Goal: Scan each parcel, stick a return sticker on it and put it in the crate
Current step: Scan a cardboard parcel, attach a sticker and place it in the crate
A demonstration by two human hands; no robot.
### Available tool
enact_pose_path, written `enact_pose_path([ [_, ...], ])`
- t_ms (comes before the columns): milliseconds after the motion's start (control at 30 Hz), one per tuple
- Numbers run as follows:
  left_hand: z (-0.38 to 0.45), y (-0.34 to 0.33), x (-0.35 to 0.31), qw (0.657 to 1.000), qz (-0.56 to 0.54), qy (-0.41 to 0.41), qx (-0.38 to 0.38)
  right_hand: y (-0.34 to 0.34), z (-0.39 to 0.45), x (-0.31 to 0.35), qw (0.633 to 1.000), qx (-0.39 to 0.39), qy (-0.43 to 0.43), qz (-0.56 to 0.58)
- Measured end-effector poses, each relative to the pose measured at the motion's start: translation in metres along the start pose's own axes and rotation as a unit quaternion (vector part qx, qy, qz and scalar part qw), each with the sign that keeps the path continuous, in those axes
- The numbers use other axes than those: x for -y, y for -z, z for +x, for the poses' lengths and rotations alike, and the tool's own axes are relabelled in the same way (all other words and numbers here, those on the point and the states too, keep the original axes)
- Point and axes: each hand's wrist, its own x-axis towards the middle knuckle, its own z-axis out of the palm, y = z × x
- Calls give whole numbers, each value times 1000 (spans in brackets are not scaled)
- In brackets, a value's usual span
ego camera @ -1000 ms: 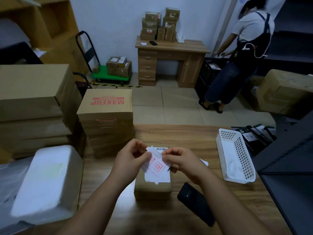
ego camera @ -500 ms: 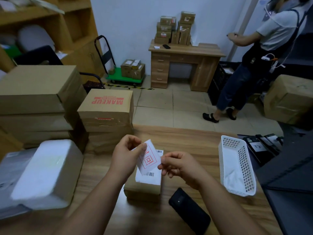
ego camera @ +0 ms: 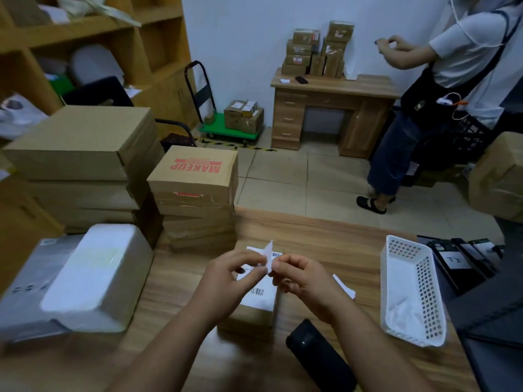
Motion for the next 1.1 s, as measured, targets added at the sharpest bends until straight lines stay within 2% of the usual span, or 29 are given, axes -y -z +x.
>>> enact_pose_path([
  [167, 0, 3, -9, 997, -54, 49, 33, -4, 1, -1, 1000, 20, 0, 4],
  [433, 4, 2, -6, 993, -87, 77, 37, -4, 2, -5, 1000, 4, -2, 16],
  [933, 3, 4, -4, 988, -89, 105, 76, -6, -2, -9, 999, -26, 31, -24],
  [1100, 1, 5, -7, 995, -36, 77, 56, -10, -1, -11, 996, -37, 52, -61],
])
